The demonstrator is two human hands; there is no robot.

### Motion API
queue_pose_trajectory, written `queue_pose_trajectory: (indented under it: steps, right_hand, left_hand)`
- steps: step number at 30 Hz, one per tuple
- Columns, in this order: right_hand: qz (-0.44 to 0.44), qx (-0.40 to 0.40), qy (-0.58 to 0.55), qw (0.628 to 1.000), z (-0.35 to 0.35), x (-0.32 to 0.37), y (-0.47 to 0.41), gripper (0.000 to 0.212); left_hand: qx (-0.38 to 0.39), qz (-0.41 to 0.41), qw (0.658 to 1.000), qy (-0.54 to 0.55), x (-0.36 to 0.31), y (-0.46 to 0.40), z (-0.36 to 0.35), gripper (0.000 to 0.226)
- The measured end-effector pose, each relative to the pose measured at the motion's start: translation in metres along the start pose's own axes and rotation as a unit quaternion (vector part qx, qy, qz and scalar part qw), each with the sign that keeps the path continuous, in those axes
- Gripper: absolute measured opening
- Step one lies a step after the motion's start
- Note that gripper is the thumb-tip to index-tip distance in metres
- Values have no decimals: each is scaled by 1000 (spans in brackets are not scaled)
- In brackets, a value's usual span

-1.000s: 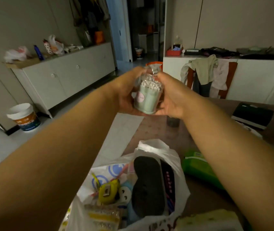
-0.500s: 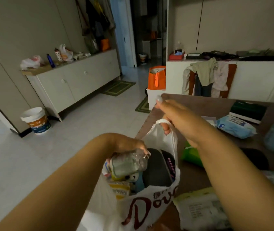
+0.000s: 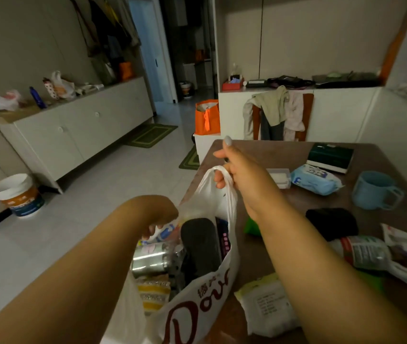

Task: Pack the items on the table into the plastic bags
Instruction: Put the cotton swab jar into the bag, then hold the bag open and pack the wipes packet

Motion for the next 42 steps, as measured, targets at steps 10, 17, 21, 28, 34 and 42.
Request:
queue_pose_trajectory:
  steps: [10, 17, 21, 28, 34, 42]
  right_hand:
    - [-8, 14, 91, 996, 29, -5, 5, 58]
    - [-66, -59, 36, 995, 109, -36, 7, 48]
    - [-140, -121, 18, 983, 159, -73, 10, 47]
    - [-260, -178, 32, 948, 234, -136, 18, 42]
    - [-179, -161, 110, 964, 214, -145, 3, 22]
    - [-35, 87, 104, 990, 52, -80, -82, 18]
  left_hand:
    - [48, -177, 980, 74, -88, 43, 12, 46]
    - [202, -236, 951, 12, -160, 60, -72, 30]
    - [177, -268, 946, 44, -190, 49, -97, 24]
    - [6, -282, 955, -89, -222, -6, -122, 34]
    - [-19, -277, 956, -98, -220, -7, -107, 33]
    - [-83, -274, 958, -9, -117, 43, -66, 23]
Point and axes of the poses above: each hand's wrist, its own y-axis away from the middle knuckle, its own z-axis out of the back of the hand, x = y × z, the point moved 4 cm from there along -y, towards the middle knuckle, and after that the axes turned 7 degrees about x, right-handed, at the moved point
